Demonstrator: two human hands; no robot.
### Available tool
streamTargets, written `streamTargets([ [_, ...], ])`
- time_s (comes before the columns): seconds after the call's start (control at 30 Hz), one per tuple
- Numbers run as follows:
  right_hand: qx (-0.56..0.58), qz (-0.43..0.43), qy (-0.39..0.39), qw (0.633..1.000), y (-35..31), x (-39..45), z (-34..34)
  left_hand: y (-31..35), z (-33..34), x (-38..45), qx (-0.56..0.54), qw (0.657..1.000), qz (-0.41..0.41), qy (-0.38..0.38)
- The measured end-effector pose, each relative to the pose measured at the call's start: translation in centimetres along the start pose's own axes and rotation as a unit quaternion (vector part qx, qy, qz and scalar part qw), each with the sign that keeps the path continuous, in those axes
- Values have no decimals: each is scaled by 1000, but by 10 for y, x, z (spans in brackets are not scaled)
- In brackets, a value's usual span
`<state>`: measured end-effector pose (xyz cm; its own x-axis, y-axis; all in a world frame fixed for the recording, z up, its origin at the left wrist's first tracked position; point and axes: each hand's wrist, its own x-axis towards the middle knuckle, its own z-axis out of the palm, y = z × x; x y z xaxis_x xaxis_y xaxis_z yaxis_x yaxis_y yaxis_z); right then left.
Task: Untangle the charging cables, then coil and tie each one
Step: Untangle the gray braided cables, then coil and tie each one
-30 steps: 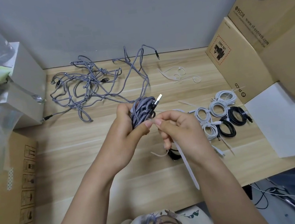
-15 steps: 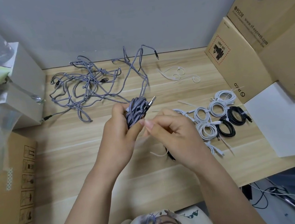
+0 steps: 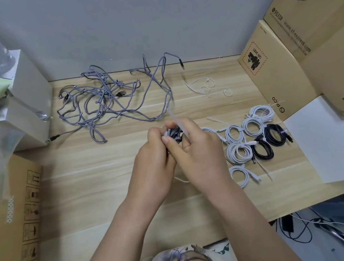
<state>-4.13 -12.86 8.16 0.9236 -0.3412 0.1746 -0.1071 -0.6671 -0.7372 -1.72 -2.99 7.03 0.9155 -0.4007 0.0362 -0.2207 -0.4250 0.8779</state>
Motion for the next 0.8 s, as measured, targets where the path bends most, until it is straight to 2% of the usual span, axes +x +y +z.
streamTargets([
  [0.13,-100,-36,31,994,1,1,1,-2,4,0,39,999,19,-1],
  [0.3,-129,-61,36,989,0,-1,2,-2,7,-1,80,996,35,2],
  [0.43,-117,-32,-30,992,0,2,-2,0,11,-3,93,995,28,-17],
  [0.5,-157,-43,-12,987,1,2,-1,0,12,-3,92,995,29,-20],
  [0.57,-198,-49,40,978,0,1,3,0,12,-2,90,995,33,-24],
  [0.67,-170,-74,96,978,6,-3,8,1,9,-1,44,998,11,-43],
  [0.8,-80,-98,87,988,8,-5,6,-1,4,2,-48,997,-29,-53],
])
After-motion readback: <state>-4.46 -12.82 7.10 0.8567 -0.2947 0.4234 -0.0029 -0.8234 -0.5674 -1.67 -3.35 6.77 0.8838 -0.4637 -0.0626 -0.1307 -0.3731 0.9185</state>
